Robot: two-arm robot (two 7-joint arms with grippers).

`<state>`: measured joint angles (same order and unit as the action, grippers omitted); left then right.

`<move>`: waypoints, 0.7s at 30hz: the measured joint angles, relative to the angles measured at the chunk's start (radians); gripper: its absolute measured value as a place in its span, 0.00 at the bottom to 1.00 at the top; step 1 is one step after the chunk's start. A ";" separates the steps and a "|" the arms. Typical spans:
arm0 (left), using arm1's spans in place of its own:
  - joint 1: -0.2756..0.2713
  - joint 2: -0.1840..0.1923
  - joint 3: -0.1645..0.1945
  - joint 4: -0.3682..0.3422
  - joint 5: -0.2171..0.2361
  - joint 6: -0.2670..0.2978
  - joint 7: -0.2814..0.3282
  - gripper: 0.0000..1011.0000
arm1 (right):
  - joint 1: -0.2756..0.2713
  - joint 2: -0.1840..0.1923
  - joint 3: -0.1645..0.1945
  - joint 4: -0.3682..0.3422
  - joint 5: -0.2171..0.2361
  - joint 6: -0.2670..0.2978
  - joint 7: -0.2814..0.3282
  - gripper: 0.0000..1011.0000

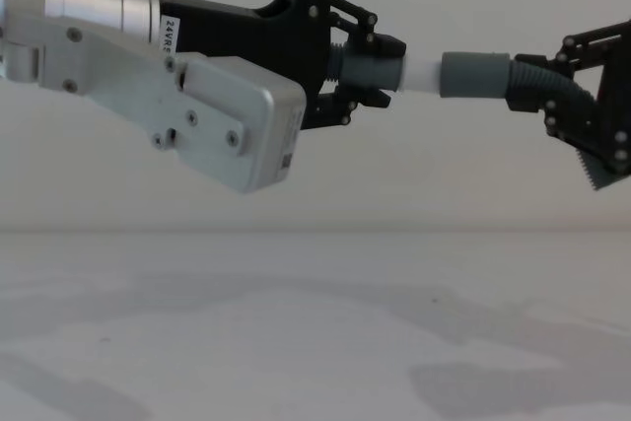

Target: Use both hands to pick up one end of the pipe from the table, align the ends, and insert them.

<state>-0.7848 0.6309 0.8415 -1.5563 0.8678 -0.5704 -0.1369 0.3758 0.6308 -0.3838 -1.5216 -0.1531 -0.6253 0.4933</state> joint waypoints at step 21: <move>0.000 0.000 0.000 0.000 0.000 -0.001 0.000 0.36 | 0.005 -0.003 -0.005 -0.003 0.000 0.009 0.000 0.19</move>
<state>-0.7847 0.6308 0.8416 -1.5564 0.8676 -0.5718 -0.1364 0.3803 0.6276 -0.3888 -1.5250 -0.1530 -0.6165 0.4933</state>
